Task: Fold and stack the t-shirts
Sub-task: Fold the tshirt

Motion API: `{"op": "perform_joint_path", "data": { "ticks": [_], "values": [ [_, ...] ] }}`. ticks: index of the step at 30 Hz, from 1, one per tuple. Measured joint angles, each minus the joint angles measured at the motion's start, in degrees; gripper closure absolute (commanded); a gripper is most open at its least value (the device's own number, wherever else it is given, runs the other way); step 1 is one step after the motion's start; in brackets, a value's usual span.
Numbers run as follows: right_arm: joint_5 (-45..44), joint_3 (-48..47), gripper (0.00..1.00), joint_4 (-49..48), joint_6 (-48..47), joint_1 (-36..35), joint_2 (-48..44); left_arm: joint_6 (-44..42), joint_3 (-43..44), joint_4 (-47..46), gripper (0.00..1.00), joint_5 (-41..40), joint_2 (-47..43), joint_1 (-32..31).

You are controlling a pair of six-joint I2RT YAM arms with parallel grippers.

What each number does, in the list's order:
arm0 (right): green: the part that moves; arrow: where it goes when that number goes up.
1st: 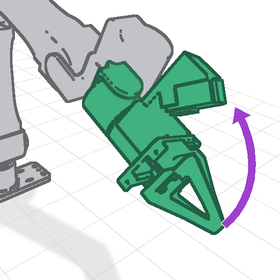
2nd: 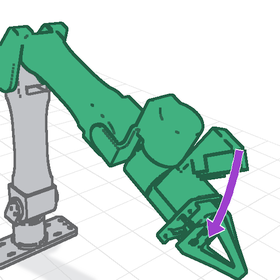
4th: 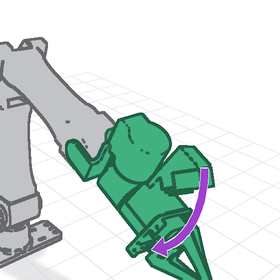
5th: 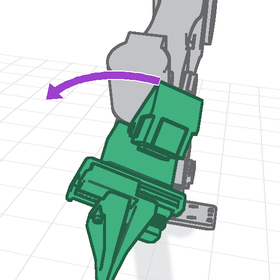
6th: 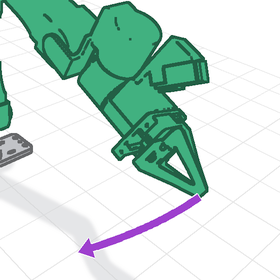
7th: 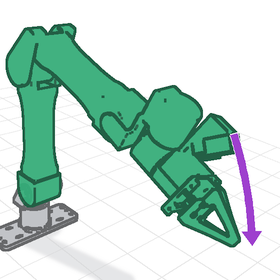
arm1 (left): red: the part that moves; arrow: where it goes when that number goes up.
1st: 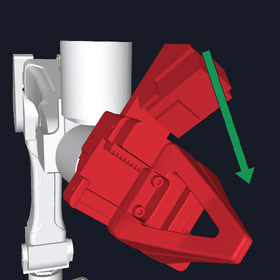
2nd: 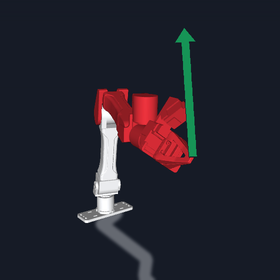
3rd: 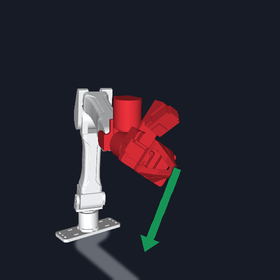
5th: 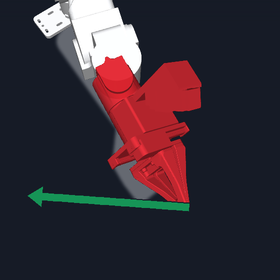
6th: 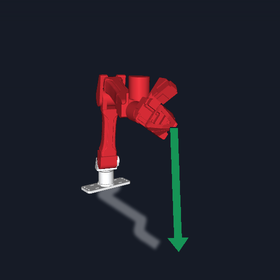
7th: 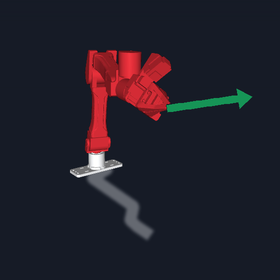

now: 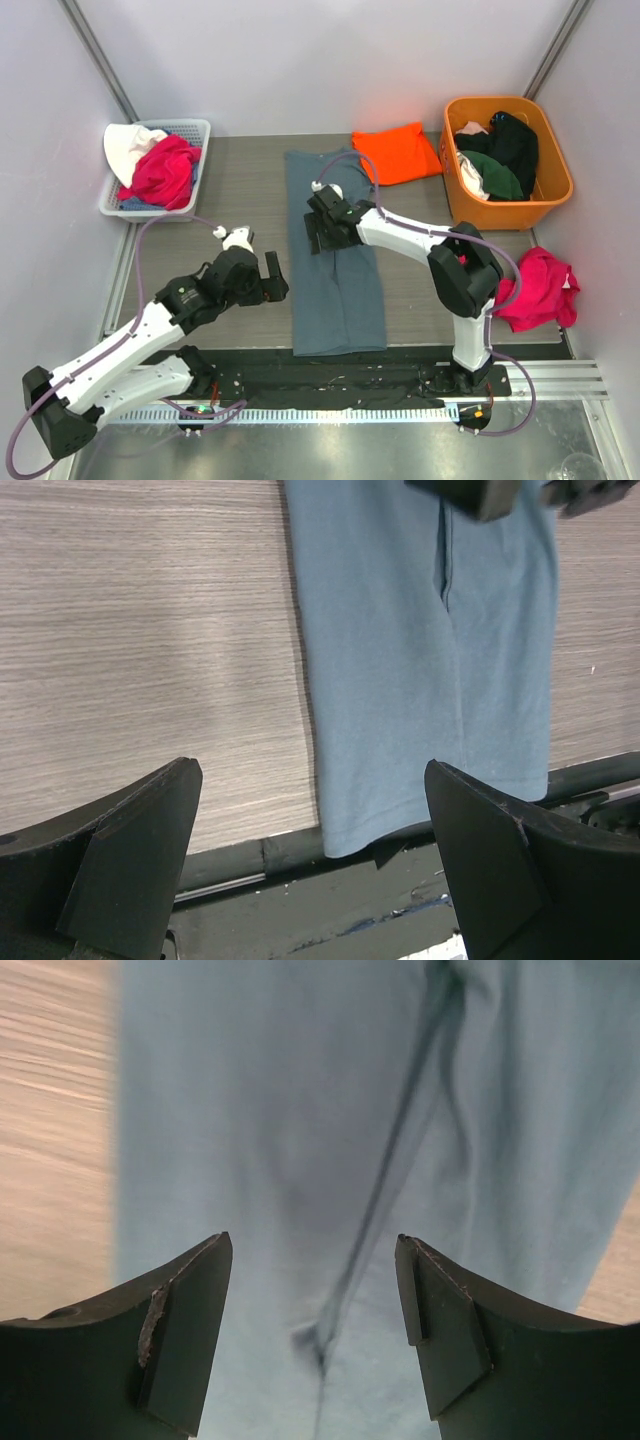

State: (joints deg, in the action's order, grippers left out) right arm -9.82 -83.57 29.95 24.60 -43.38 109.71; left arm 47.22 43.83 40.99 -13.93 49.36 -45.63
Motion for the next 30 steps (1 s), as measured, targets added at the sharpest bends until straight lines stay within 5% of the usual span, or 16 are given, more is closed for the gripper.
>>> {"op": "perform_joint_path", "data": {
  "ticks": [18,30],
  "values": [
    [-5.4,12.3,0.26,-8.0,5.1,-3.1,0.0,3.2,-3.4,4.8,0.0,-0.6,-8.9,0.0],
    [-8.8,23.5,0.26,-6.1,17.5,-17.0,-9.1,3.6,-3.5,6.9,0.0,-1.0,-11.3,0.0]
  ]
}}
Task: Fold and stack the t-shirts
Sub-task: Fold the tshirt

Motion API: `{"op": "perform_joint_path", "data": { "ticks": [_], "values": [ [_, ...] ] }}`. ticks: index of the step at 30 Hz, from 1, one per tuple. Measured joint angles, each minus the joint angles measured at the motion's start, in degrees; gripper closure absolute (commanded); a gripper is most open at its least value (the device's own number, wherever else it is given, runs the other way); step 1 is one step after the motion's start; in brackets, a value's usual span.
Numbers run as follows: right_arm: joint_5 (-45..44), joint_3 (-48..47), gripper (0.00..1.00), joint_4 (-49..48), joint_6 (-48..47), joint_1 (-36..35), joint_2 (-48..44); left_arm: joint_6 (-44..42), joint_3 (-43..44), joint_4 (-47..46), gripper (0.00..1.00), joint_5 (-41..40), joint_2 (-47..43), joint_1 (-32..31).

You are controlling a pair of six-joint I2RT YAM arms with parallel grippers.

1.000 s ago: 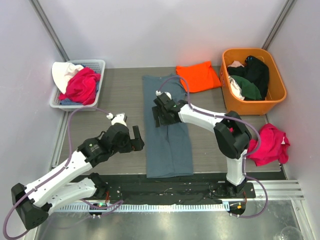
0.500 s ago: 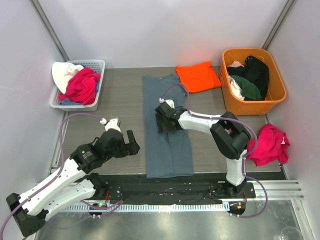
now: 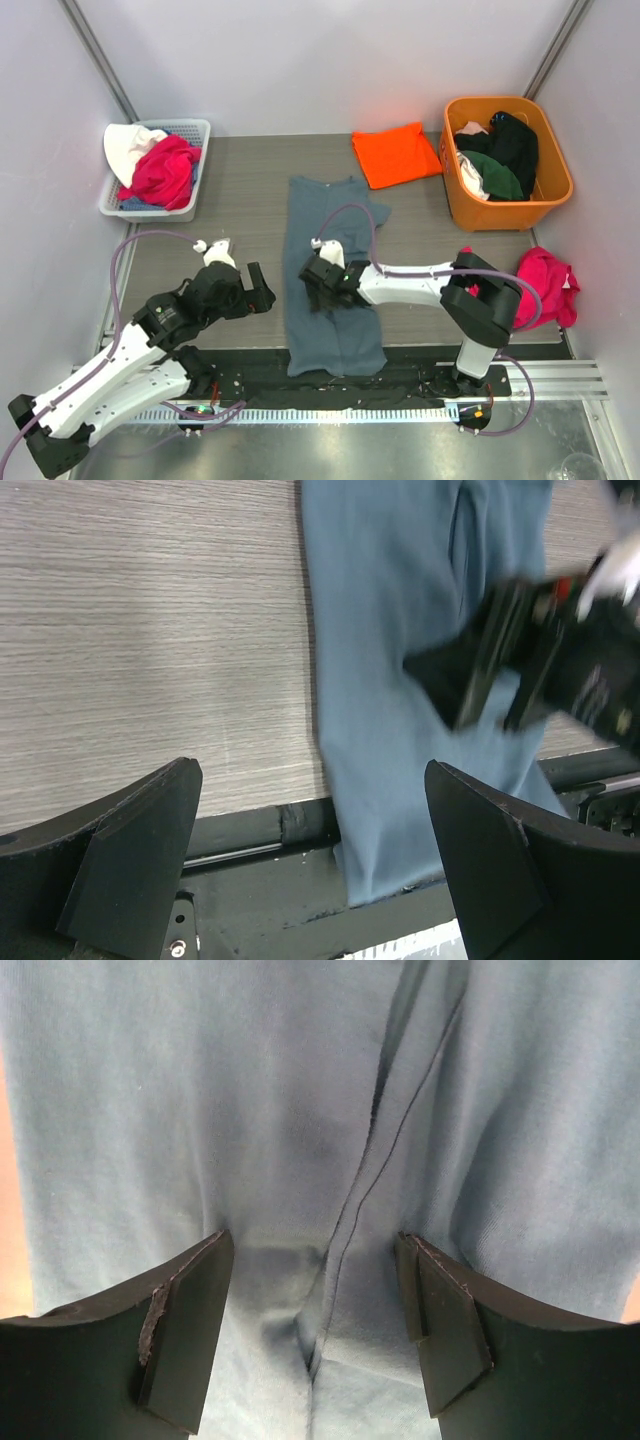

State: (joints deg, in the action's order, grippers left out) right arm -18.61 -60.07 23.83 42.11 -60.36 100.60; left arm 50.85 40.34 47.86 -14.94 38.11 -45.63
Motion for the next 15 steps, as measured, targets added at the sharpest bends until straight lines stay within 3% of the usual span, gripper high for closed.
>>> {"op": "perform_joint_path", "data": {
  "ticks": [7,15],
  "values": [
    [-0.8,1.6,0.26,7.7,10.1,-10.3,-2.6,1.0,0.0,1.7,0.0,-0.1,-2.7,0.0],
    [-4.9,0.7,0.26,18.1,16.0,-14.2,-8.7,1.7,0.2,2.6,0.0,-0.1,-4.0,0.0]
  ]
}}
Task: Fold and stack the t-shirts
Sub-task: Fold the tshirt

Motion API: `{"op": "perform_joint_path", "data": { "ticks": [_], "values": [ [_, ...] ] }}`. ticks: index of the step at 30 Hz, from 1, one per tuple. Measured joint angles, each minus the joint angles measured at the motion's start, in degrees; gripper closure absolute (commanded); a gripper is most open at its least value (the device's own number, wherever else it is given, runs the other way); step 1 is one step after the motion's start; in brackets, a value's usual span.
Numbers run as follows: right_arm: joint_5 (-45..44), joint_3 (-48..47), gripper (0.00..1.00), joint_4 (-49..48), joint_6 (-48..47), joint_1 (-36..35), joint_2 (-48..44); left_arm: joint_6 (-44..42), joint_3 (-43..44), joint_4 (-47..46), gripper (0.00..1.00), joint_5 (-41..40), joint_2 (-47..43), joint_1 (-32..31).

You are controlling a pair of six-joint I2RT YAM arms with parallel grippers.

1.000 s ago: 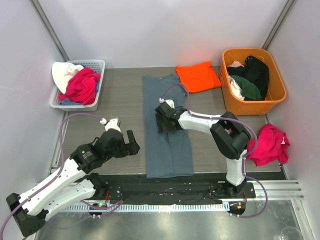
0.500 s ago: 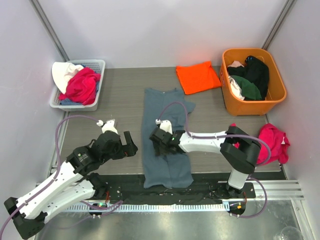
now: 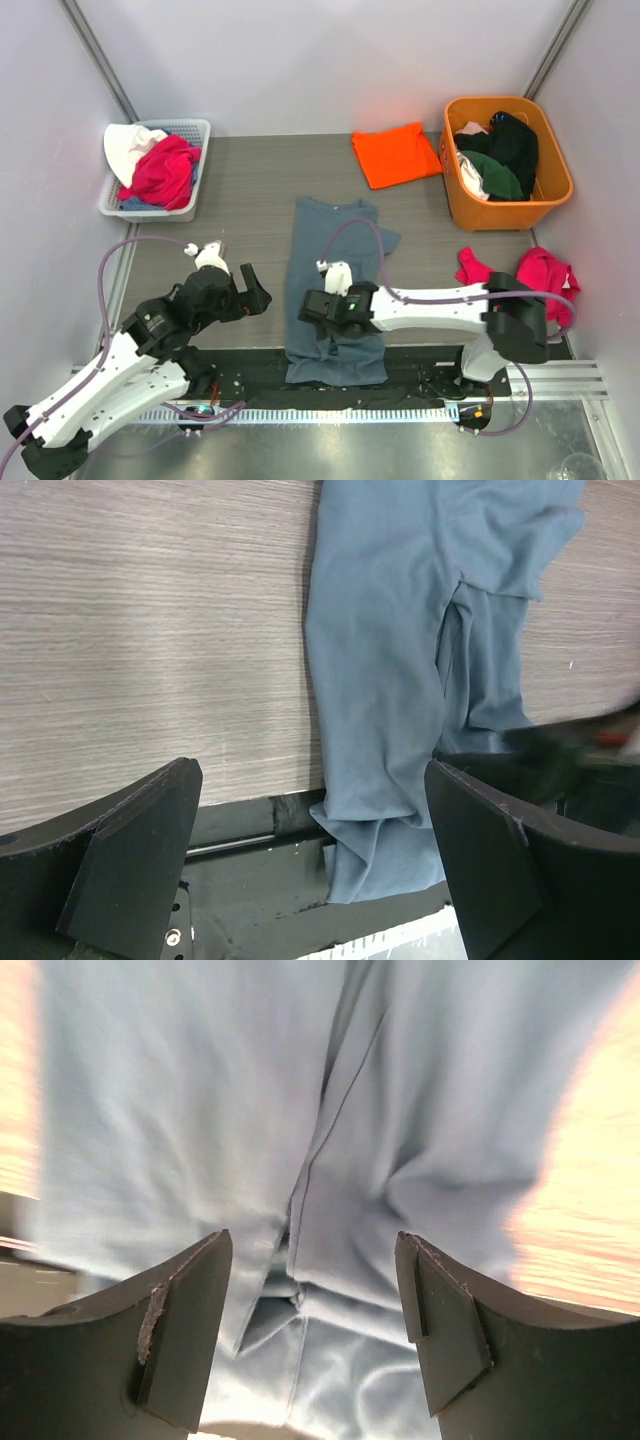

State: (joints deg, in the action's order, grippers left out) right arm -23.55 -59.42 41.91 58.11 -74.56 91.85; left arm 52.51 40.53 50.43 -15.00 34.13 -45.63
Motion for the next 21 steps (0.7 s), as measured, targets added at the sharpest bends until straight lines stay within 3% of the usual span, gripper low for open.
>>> {"op": "perform_joint_path", "data": {
  "ticks": [5,11,16,21],
  "values": [
    [-8.4,-7.4,0.26,4.1,-1.0,3.9,-11.0,-2.1,5.0,-1.6,0.0,-0.5,8.1,0.0],
    [-12.9,-11.6,0.26,0.5,-10.0,23.1,-19.6,-8.4,16.6,-7.8,0.0,-1.8,25.7,0.8],
    [-11.0,-13.1,0.25,-4.2,-19.6,36.1,-14.2,-13.7,22.8,-15.3,0.0,1.0,38.1,8.0],
    [-5.5,-13.7,0.25,-9.2,-24.8,44.4,-5.4,-18.4,28.5,-19.8,0.01,3.9,49.1,15.1]
  ]
}}
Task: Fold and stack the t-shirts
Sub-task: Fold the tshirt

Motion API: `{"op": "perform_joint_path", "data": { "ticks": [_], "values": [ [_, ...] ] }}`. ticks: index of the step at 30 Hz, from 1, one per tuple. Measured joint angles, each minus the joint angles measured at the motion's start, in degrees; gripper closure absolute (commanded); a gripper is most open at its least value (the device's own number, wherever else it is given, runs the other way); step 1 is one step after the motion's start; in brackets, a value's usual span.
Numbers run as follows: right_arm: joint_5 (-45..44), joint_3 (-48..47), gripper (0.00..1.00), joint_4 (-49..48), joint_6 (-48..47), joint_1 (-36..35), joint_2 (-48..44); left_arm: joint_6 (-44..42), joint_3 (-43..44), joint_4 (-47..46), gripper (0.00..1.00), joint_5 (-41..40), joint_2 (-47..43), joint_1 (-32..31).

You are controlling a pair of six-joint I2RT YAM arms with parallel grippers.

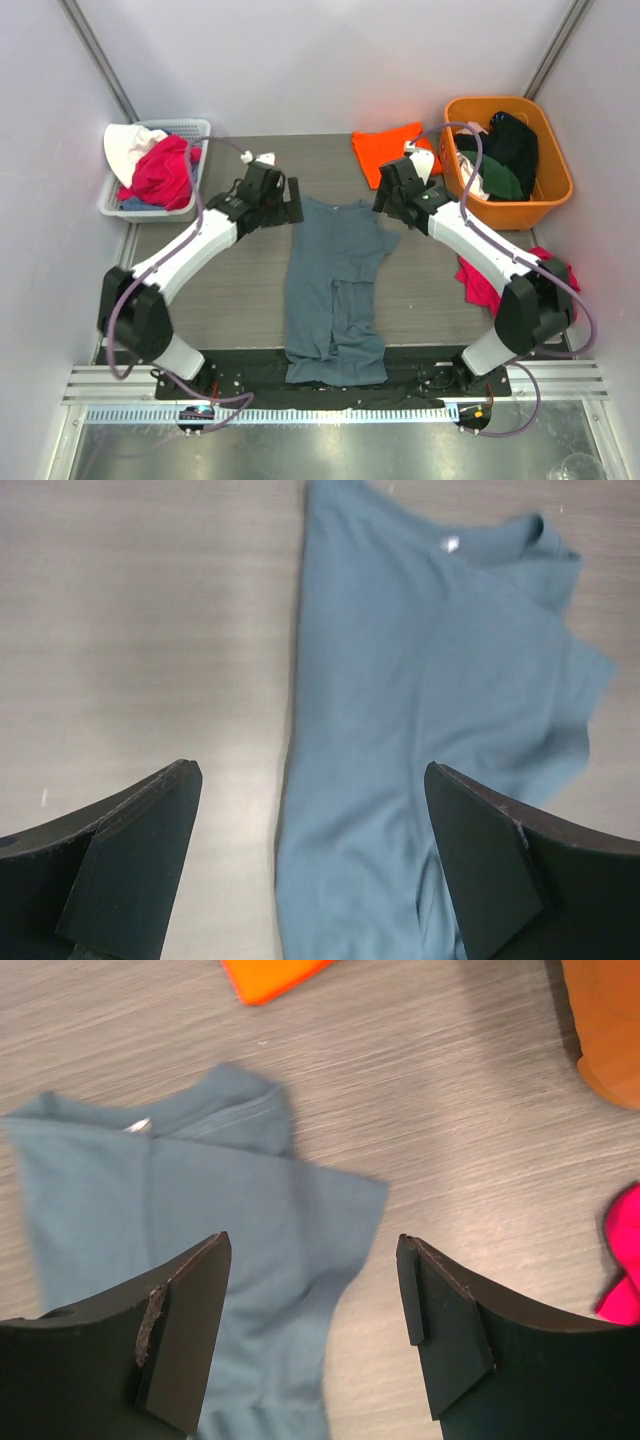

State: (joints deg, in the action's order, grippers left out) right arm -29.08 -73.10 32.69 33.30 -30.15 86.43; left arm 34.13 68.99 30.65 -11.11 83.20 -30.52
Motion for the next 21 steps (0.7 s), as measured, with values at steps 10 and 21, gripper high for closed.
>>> {"op": "perform_joint_path", "data": {
  "ticks": [10,21],
  "values": [
    [7.5,3.0,0.26,-5.6,-2.7,4.8,4.3,-7.6,15.5,-3.2,0.11,7.5,20.8,0.6],
    [11.3,4.6,0.3,-10.2,-4.6,5.2,14.1,-9.0,16.0,-3.5,0.12,13.1,26.3,0.5]
  ]
}}
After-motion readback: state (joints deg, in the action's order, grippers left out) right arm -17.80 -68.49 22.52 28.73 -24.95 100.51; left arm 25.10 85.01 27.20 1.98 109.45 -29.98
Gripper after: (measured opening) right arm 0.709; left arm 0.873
